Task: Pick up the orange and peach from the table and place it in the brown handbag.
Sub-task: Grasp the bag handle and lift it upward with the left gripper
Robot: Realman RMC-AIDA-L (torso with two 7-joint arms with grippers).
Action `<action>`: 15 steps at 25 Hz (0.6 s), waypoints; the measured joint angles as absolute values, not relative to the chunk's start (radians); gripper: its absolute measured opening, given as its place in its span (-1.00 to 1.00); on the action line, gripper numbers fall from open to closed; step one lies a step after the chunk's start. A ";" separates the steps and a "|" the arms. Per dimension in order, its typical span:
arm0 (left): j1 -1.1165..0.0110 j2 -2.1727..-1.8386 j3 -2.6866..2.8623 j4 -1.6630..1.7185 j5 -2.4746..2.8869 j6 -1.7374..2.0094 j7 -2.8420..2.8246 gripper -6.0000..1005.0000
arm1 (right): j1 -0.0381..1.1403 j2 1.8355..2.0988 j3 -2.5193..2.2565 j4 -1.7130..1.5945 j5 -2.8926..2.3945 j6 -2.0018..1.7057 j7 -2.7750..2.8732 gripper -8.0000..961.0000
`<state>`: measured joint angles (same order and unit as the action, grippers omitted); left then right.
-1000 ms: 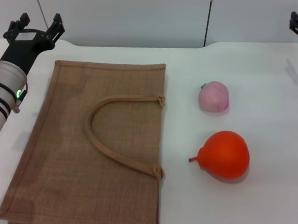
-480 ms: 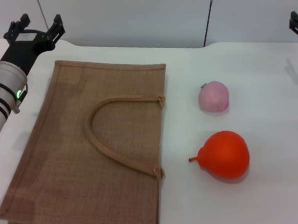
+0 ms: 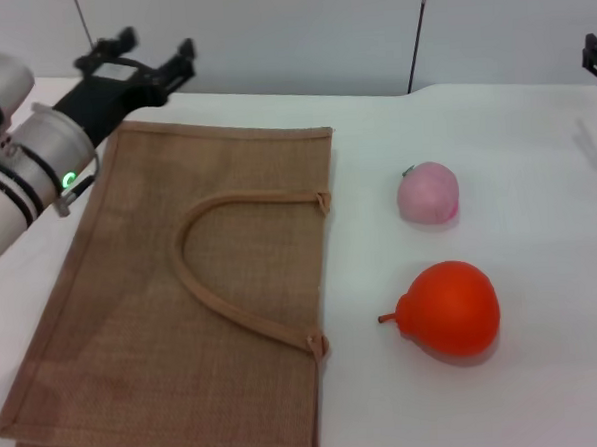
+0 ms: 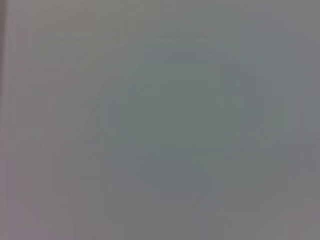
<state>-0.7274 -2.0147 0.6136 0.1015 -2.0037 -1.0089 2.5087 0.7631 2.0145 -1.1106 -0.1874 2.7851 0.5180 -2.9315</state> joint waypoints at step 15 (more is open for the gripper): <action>-0.679 -2.029 0.614 0.414 -1.333 -1.034 1.954 0.41 | 0.756 2.014 -1.111 -0.187 2.784 0.517 -2.931 0.54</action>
